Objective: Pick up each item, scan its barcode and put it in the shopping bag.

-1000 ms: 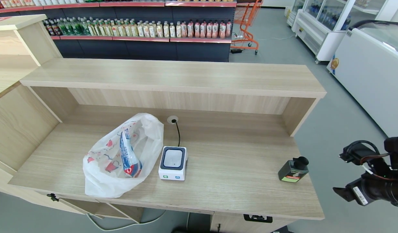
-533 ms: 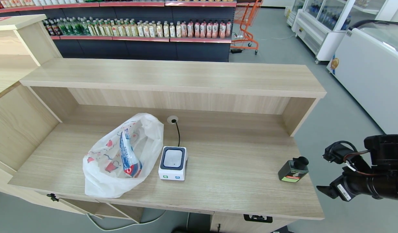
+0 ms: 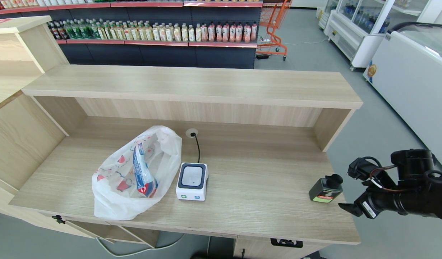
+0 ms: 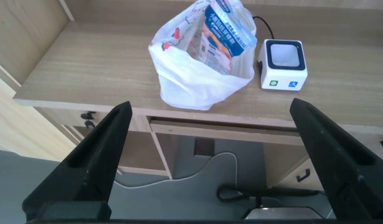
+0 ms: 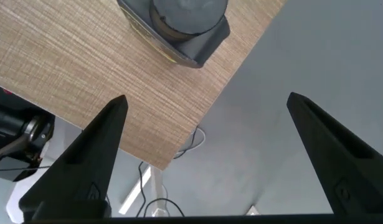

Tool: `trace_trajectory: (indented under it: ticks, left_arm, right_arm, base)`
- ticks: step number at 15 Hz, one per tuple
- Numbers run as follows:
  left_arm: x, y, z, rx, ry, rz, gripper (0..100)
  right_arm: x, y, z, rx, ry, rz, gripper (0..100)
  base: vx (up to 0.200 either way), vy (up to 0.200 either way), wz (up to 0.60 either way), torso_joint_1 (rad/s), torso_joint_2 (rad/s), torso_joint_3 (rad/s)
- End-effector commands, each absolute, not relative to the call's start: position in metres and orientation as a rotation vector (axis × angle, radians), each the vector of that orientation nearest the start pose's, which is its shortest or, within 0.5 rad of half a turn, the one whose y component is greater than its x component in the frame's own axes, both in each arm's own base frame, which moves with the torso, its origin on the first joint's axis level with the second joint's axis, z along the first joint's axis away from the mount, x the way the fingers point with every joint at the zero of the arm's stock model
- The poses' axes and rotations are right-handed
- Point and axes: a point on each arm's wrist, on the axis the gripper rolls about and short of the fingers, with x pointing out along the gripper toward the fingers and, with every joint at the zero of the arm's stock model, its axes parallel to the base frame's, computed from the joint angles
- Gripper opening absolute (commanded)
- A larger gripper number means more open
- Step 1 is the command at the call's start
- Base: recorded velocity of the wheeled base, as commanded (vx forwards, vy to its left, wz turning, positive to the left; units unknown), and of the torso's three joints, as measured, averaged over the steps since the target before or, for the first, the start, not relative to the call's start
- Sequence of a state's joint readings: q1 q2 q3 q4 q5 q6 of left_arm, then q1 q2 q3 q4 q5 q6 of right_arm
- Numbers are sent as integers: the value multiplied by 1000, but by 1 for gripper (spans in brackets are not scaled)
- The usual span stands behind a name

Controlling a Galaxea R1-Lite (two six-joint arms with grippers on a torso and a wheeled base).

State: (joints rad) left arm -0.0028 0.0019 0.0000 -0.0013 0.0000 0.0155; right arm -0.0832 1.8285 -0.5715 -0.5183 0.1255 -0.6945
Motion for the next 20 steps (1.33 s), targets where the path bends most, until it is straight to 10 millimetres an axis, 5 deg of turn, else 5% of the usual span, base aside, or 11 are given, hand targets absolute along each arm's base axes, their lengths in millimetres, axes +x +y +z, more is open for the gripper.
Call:
trace_trajectory:
  ticks: [1, 8, 9, 18, 19, 20]
  left_arm:
    - [-23, 0, 76, 15, 0, -3, 100]
    - [-23, 0, 76, 15, 0, -3, 100]
    - [-23, 0, 76, 15, 0, -3, 100]
    - [-23, 0, 76, 15, 0, -3, 100]
    - [-23, 0, 76, 15, 0, -3, 100]
    - [-23, 0, 76, 15, 0, -3, 100]
  right_arm:
    - [281, -20, 68, -572, 709, 323, 100]
    - [298, -19, 55, -596, 661, 432, 100]
    - [299, -19, 54, -592, 655, 444, 0]
    - [295, -25, 57, -570, 638, 455, 0]
    - [290, -30, 61, -586, 626, 436, 100]
    - [287, -36, 65, -601, 615, 419, 100]
  base:
    - [0, 0, 0, 0, 0, 0]
    - [0, 0, 0, 0, 0, 0]
    - [0, 0, 0, 0, 0, 0]
    - [0, 0, 0, 0, 0, 0]
    - [0, 0, 0, 0, 0, 0]
    - [0, 0, 0, 0, 0, 0]
